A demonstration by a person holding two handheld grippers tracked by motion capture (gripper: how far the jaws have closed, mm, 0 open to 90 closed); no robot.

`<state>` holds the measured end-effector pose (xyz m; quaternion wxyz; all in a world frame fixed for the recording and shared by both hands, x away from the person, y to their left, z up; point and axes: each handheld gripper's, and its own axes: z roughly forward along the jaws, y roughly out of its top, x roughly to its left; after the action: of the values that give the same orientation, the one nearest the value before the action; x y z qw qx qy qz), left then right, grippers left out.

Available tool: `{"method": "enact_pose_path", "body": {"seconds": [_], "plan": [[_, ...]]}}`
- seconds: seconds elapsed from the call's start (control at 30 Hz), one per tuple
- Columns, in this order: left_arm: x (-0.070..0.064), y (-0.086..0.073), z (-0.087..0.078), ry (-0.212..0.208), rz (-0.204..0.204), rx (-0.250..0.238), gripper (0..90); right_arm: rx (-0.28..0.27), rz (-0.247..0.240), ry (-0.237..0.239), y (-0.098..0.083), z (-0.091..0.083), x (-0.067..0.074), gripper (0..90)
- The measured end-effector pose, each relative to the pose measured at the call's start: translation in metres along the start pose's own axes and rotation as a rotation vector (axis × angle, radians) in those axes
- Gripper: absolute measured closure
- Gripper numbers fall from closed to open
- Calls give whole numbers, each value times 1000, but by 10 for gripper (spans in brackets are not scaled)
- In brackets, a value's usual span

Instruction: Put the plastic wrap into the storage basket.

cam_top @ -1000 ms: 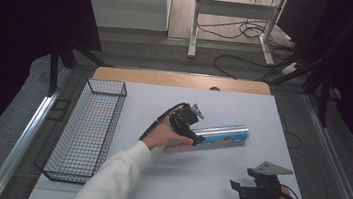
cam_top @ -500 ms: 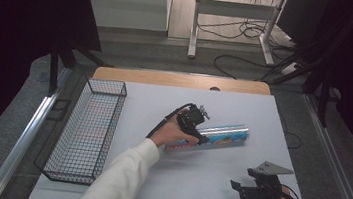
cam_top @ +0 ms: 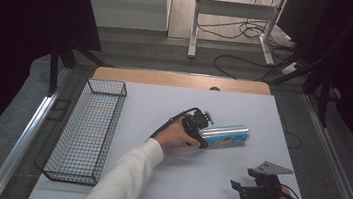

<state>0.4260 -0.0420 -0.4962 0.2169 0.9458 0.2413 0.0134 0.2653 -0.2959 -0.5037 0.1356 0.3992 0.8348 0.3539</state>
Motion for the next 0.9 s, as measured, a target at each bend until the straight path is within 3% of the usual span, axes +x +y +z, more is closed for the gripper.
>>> {"method": "enact_pose_path", "body": {"seconds": [0.3,0.4,0.6,0.9], "plan": [[-2,0,0,13,44,6,267,-10,1,-3,0,-1,0,210],[-4,1,-2,21,77,22,279,-8,1,-4,0,-1,0,210],[-3,1,-3,10,100,32,299,-13,4,-7,0,-2,-2,211],[0,0,-10,-4,67,16,313,-18,7,-15,0,-4,-3,211]]}}
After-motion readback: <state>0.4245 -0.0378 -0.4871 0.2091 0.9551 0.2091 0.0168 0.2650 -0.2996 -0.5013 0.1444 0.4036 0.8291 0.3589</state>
